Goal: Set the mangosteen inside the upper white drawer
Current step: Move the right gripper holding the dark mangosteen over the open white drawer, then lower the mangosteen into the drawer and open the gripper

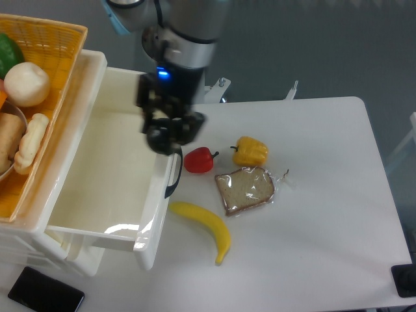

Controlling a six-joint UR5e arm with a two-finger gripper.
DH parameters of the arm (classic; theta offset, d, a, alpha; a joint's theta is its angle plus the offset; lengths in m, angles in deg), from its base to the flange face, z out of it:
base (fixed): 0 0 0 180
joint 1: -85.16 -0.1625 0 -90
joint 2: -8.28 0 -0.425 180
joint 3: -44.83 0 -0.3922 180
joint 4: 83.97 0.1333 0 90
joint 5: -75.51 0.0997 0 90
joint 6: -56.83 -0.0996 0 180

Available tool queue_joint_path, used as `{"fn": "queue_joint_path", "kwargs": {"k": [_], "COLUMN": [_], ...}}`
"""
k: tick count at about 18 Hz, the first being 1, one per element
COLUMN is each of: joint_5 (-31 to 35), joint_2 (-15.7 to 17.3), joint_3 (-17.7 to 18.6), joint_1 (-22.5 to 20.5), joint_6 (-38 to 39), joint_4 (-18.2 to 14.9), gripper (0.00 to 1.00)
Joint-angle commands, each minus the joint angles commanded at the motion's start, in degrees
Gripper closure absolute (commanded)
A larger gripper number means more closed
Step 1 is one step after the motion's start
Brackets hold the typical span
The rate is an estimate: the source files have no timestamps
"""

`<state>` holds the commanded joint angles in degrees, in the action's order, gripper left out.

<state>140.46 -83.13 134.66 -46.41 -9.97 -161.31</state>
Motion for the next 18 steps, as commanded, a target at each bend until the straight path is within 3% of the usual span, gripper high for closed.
{"fn": "queue_joint_path", "kwargs": {"k": [9,13,18], "joint_5": [0.4,0.5,0.7], "joint_2": [-2.4,-5.0,-5.8], "joint_3": [2.7,2.7,2.9], "joint_1": [0.4,0.5,0.7], "joint_6": [-3.7,-3.8,-3.8], "joint_4": [0.2,0.4,0.2], "gripper": [0.88,0.88,0.84]}}
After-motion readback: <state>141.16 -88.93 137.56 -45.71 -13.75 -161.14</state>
